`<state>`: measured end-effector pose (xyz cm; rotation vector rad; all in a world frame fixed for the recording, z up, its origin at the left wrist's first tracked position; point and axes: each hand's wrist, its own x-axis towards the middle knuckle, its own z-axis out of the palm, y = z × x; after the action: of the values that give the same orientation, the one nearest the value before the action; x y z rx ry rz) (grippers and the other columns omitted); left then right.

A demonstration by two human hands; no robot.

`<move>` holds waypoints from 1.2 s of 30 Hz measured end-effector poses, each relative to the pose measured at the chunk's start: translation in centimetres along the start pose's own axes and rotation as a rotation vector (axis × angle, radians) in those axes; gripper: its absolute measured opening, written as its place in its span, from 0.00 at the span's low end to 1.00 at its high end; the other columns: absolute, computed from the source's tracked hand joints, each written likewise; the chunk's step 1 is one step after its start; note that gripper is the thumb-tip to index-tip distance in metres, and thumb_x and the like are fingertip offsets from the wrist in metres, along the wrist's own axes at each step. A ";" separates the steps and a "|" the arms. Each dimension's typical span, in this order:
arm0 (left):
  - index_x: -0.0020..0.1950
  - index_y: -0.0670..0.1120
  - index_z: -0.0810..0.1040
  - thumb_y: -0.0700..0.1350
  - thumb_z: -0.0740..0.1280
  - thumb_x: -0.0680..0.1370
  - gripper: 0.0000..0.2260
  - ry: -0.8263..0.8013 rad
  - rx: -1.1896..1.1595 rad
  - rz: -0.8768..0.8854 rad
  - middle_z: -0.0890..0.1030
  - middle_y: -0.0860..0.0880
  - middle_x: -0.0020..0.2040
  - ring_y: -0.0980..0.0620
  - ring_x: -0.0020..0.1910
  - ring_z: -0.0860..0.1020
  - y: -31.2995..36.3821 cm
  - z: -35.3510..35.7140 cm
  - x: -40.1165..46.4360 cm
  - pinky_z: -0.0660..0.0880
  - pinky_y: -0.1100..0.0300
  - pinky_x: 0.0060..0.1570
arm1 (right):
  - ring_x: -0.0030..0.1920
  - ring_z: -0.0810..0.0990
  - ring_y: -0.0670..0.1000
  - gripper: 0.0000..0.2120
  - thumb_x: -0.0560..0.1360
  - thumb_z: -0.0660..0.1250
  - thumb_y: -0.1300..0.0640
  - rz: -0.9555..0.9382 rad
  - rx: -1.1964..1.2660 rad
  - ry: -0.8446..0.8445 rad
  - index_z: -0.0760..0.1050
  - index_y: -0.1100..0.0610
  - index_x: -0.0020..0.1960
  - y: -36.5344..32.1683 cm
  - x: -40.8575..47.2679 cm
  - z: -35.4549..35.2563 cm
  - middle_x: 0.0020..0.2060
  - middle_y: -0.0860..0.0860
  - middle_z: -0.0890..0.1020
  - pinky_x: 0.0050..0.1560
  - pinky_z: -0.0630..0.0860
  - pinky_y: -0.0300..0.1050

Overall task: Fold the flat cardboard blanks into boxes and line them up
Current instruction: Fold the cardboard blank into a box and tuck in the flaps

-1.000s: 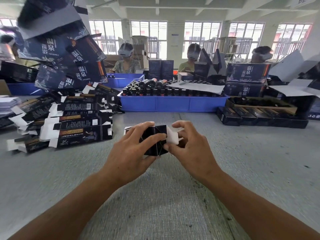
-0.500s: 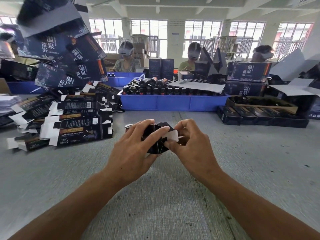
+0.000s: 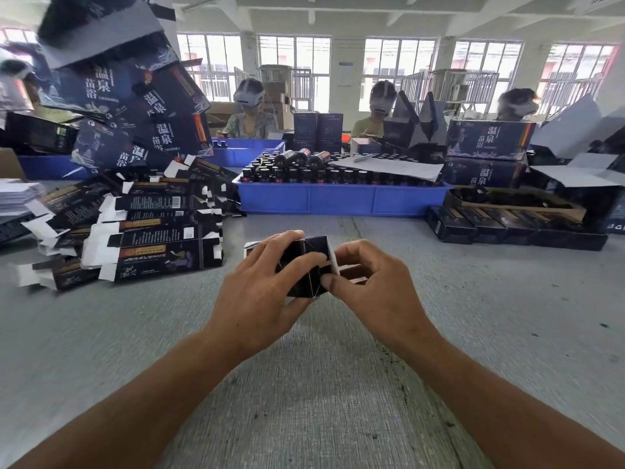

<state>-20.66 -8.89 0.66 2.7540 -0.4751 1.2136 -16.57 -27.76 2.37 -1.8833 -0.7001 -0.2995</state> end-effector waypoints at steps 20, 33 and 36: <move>0.76 0.44 0.66 0.56 0.74 0.70 0.38 0.008 -0.121 -0.094 0.75 0.47 0.70 0.52 0.68 0.69 1.6 -0.3 0.2 0.66 0.60 0.63 | 0.38 0.83 0.39 0.05 0.73 0.76 0.58 0.072 0.122 0.088 0.83 0.48 0.44 0.1 0.7 -0.5 0.36 0.42 0.85 0.39 0.76 0.29; 0.75 0.45 0.65 0.55 0.76 0.70 0.39 0.044 -0.159 -0.098 0.75 0.46 0.69 0.52 0.66 0.70 1.5 -0.3 0.2 0.70 0.58 0.61 | 0.39 0.83 0.40 0.04 0.75 0.75 0.56 0.068 0.154 0.003 0.81 0.49 0.48 -0.2 0.6 -0.8 0.39 0.44 0.85 0.38 0.76 0.32; 0.75 0.45 0.65 0.55 0.75 0.70 0.38 0.053 -0.158 -0.097 0.75 0.46 0.68 0.52 0.66 0.70 1.6 -0.4 0.2 0.70 0.57 0.61 | 0.42 0.84 0.41 0.06 0.75 0.74 0.55 0.076 0.153 -0.002 0.81 0.50 0.52 -0.2 0.6 -0.9 0.42 0.45 0.85 0.39 0.77 0.33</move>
<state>-21.30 -10.38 0.99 2.5741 -0.4087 1.1704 -16.08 -28.33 3.16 -1.7606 -0.6330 -0.1899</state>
